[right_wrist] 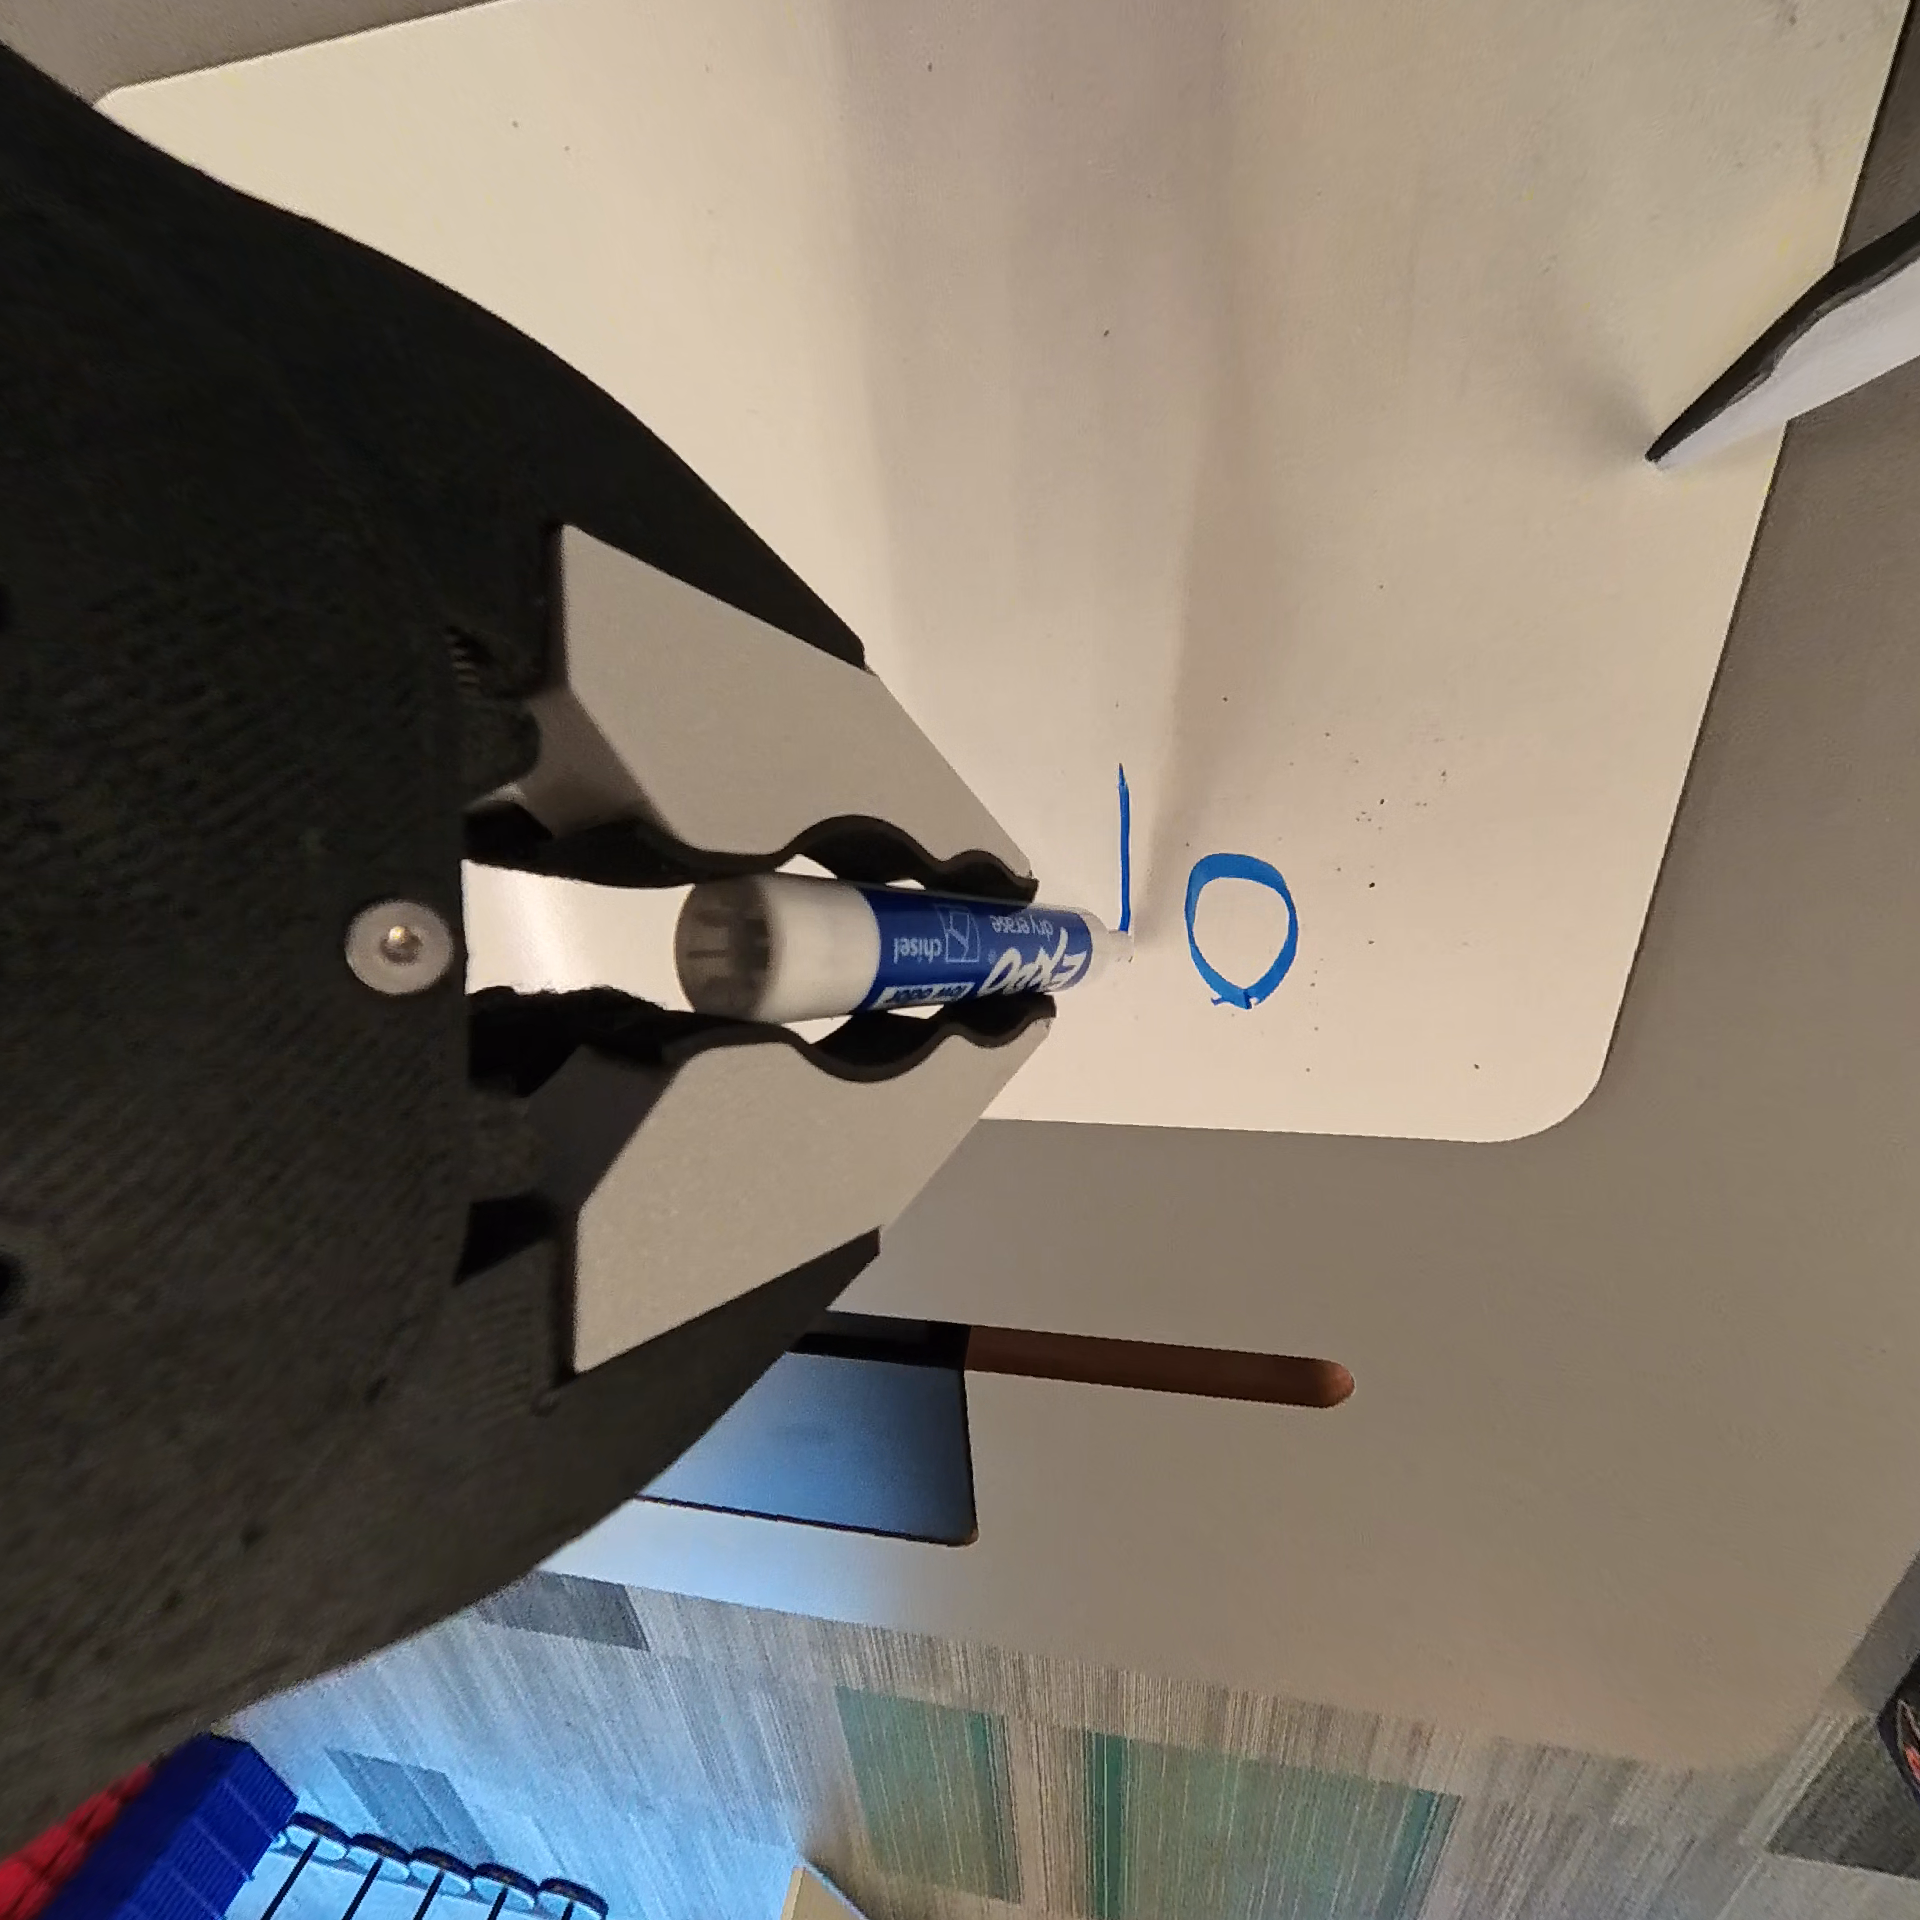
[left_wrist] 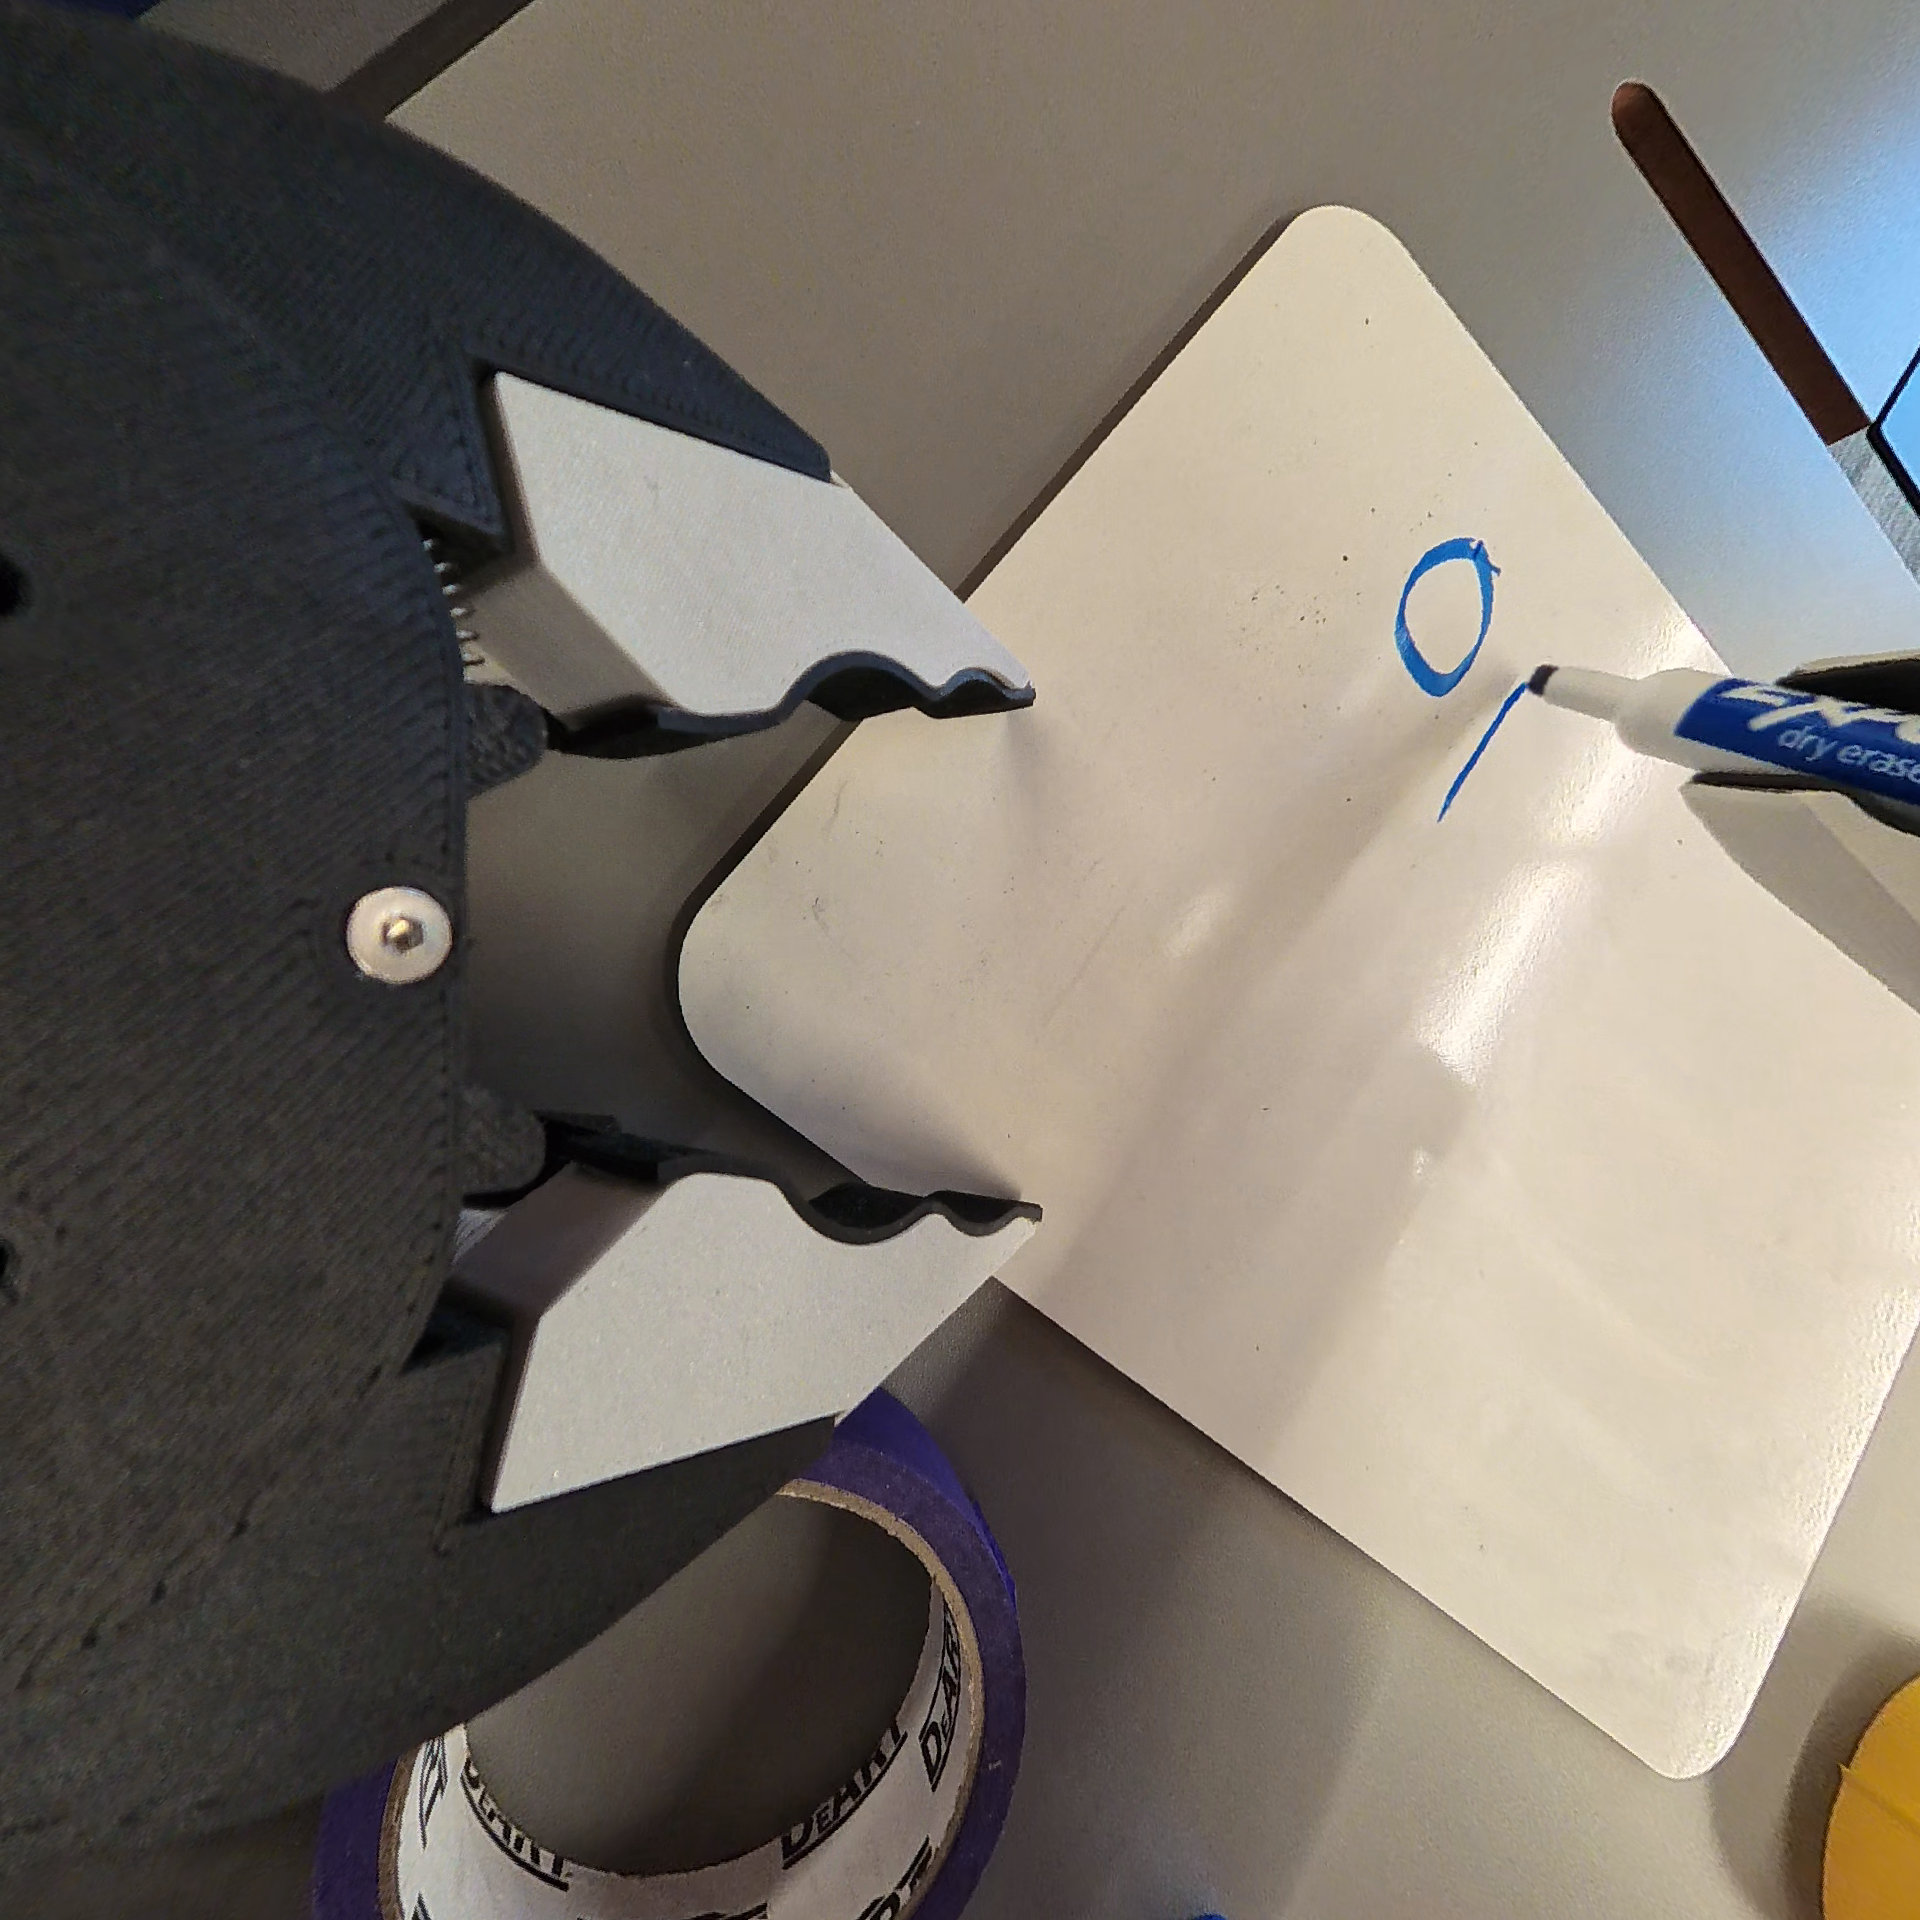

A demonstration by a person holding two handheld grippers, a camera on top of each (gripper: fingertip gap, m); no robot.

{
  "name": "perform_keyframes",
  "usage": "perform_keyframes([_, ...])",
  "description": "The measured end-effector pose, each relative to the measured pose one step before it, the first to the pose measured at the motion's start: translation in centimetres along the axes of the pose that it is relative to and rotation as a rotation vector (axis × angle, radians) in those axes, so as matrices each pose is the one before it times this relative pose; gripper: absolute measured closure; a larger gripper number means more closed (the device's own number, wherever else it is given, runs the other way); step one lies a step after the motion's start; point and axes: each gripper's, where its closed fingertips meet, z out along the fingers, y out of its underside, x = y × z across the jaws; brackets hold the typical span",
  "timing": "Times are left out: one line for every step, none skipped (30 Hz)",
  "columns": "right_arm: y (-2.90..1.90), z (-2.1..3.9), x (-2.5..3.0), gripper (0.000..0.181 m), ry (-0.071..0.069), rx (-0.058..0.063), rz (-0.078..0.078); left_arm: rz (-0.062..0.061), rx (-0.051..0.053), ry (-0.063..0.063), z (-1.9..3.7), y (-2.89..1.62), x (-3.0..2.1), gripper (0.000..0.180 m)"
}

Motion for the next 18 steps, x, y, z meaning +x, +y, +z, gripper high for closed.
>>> perform_keyframes([-0.011,0.073,-0.053,0.163,-0.0036,0.0008,-0.0008,0.0000,0.0000,0.0001,0.000,0.000,0.001,0.088])
perform_keyframes([0.049,0.093,-0.070,0.163,-0.0046,-0.0040,-0.0026,-0.0001,0.0000,0.0001,0.000,0.000,0.002,0.088])
perform_keyframes([0.023,0.073,-0.024,0.163,-0.0008,-0.0024,-0.0043,-0.0001,0.0000,0.0001,0.000,0.000,-0.008,0.088])
perform_keyframes([-0.030,0.025,0.018,0.163,0.0000,0.0015,-0.0028,0.0000,0.0000,0.0000,0.000,0.000,0.000,0.088])
perform_keyframes([0.025,0.008,0.038,0.163,-0.0021,-0.0017,0.0038,0.0000,0.0000,0.0000,0.000,0.001,0.000,0.088])
perform_keyframes([0.062,-0.005,0.064,0.163,-0.0008,-0.0026,0.0074,0.0000,0.0000,0.0000,0.000,0.000,0.000,0.088])
perform_keyframes([0.093,-0.009,0.064,0.163,-0.0002,-0.0010,0.0071,0.0000,0.0000,0.0000,0.000,0.000,0.000,0.088])
perform_keyframes([0.124,-0.019,0.059,0.163,0.0016,-0.0021,0.0054,0.0000,0.0000,0.0000,0.000,0.000,0.000,0.088])
perform_keyframes([0.161,-0.039,0.059,0.163,0.0027,-0.0032,0.0028,0.0000,0.0000,0.0000,0.000,0.000,0.000,0.088])
perform_keyframes([0.171,-0.050,0.037,0.163,0.0009,-0.0027,0.0035,0.0000,0.0000,0.0001,0.000,0.000,0.001,0.088])
perform_keyframes([0.175,-0.069,0.012,0.163,-0.0006,-0.0029,0.0061,0.0000,0.0000,0.0000,-0.007,-0.007,0.001,0.088])
perform_keyframes([0.199,-0.076,0.000,0.163,-0.0001,-0.0028,0.0061,0.0000,0.0000,0.0000,0.000,0.000,0.000,0.088])
perform_keyframes([0.201,-0.101,-0.025,0.163,0.0003,-0.0025,0.0063,0.0000,0.0000,0.0000,0.000,0.000,0.000,0.088])
perform_keyframes([0.195,-0.097,-0.038,0.163,0.0007,-0.0026,0.0058,0.0000,0.0000,0.0000,0.000,0.000,0.000,0.088])
perform_keyframes([0.176,-0.105,-0.092,0.163,-0.0003,-0.0019,0.0061,0.0000,0.0000,0.0000,0.000,0.000,0.000,0.088])
perform_keyframes([0.137,-0.112,-0.109,0.163,-0.0003,-0.0013,0.0049,0.0000,0.0000,0.0000,0.000,0.000,0.000,0.088])
perform_keyframes([0.129,-0.107,-0.131,0.163,-0.0003,-0.0013,0.0048,0.0000,0.0000,0.0000,0.000,0.000,0.000,0.088])
perform_keyframes([0.061,-0.103,-0.167,0.163,-0.0009,-0.0001,0.0043,0.0000,0.0000,0.0001,0.000,0.000,0.001,0.088])
